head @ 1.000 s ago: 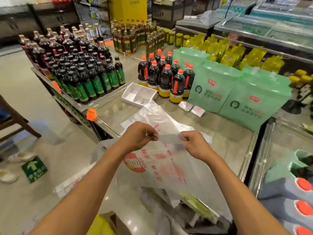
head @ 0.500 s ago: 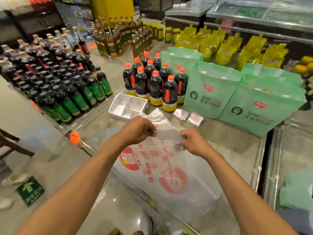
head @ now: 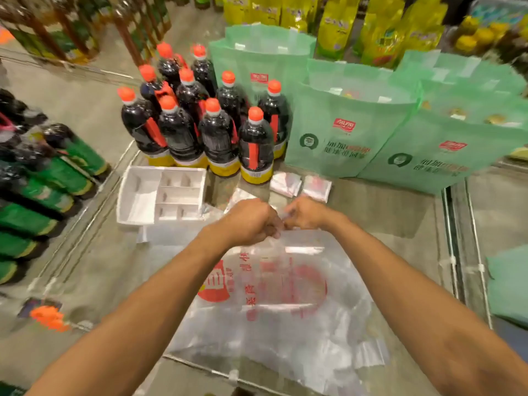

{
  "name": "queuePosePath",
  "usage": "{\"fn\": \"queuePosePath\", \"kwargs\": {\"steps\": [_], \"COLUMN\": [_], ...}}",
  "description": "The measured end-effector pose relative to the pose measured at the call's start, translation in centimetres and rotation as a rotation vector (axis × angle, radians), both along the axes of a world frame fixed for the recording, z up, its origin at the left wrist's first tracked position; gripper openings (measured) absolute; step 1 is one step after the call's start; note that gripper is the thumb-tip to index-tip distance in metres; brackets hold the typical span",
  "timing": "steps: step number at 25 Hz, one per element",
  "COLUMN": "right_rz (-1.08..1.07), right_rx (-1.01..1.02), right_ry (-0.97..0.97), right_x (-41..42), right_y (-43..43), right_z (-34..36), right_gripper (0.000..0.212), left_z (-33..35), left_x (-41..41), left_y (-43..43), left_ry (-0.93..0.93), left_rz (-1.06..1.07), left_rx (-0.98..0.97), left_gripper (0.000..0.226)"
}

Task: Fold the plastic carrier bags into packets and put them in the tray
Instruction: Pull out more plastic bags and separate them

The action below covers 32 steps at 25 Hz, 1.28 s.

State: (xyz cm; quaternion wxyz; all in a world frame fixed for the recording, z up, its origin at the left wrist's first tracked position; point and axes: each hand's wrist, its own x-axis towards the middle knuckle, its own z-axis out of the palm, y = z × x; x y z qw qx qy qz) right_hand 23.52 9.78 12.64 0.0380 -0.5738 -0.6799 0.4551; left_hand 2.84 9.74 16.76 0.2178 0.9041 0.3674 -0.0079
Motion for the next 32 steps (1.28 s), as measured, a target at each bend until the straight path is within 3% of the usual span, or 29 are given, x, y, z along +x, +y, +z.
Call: {"fn": "queuePosePath", "kwargs": {"steps": [3, 7, 11, 16, 22, 32], "right_rz": [0.005, -0.164, -0.214, -0.182, -0.351, -0.655], "right_rx": [-0.058, -0.011, 0.187, 0.215, 0.203, 0.307], "right_ry": [-0.12, -0.243, -0.411, -0.496, -0.493, -0.508], "right_x": [-0.4, 0.6, 2.1, 2.0, 3.3, 12.7], "right_y": [0.6, -2.3, -8.3, -15.1, -23.2, -46.0], "right_z": [-4.1, -5.8, -5.6, -4.4, -2.5, -1.7], "right_gripper": [0.021, 0.022, 0.053, 0.073, 0.088, 0.077], "left_z": [-4.7, -10.2, -12.1, -11.5, -9.5, -6.5], "left_x": [0.4, -1.7, -4.0, -3.6, 0.7, 16.2], "left_y": [0.9, 0.8, -0.6, -2.5, -6.7, -24.4], "left_ry": [-0.03, -0.082, -0.018, 0.038, 0.016, 0.008], "left_rz": [-0.051, -0.034, -0.052, -0.088, -0.16, -0.455], "left_rx": [-0.071, 0.005, 0.075, 0.032, 0.054, 0.129], "left_gripper": [0.017, 0.063, 0.078, 0.083, 0.081, 0.082]}}
